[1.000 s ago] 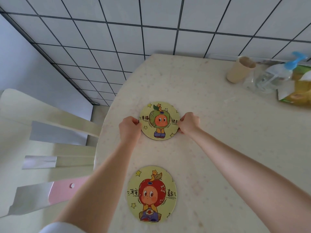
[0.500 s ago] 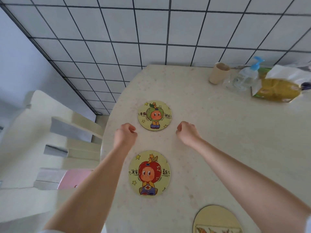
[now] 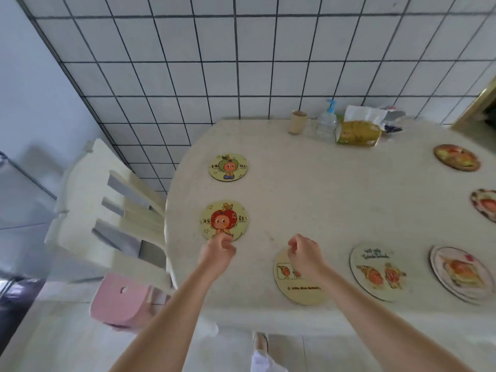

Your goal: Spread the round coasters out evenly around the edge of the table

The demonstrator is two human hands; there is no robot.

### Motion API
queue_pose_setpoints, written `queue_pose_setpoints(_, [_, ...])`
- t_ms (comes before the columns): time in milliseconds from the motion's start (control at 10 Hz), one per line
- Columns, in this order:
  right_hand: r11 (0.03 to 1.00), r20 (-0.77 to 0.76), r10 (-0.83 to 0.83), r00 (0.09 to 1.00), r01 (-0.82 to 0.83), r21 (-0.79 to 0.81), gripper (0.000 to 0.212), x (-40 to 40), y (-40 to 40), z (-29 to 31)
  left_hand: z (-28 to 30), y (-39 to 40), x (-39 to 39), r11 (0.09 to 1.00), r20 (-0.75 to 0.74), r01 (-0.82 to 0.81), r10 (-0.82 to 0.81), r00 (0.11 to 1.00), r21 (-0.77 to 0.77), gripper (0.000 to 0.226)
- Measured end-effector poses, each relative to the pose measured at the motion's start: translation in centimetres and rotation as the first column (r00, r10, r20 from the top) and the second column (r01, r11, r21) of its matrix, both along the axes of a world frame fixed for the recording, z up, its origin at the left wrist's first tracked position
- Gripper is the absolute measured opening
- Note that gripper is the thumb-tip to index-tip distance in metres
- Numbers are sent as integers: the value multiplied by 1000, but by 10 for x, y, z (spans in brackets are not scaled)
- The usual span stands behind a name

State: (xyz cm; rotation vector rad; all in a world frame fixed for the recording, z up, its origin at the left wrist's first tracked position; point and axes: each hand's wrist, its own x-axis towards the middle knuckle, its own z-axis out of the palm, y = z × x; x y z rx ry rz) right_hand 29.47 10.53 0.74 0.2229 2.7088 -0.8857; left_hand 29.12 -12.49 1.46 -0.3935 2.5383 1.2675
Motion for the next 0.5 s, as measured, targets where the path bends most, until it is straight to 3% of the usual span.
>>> queue_pose_setpoints(200, [999, -43, -14, 999, 12, -52, 25, 119, 45, 15, 3, 45, 99, 994, -18, 107, -106, 994, 35, 22])
queue_pose_setpoints(500, [986, -147, -148, 978, 133, -103, 27, 207, 157, 45, 23, 133, 171, 993, -181, 114, -117, 977, -24, 21])
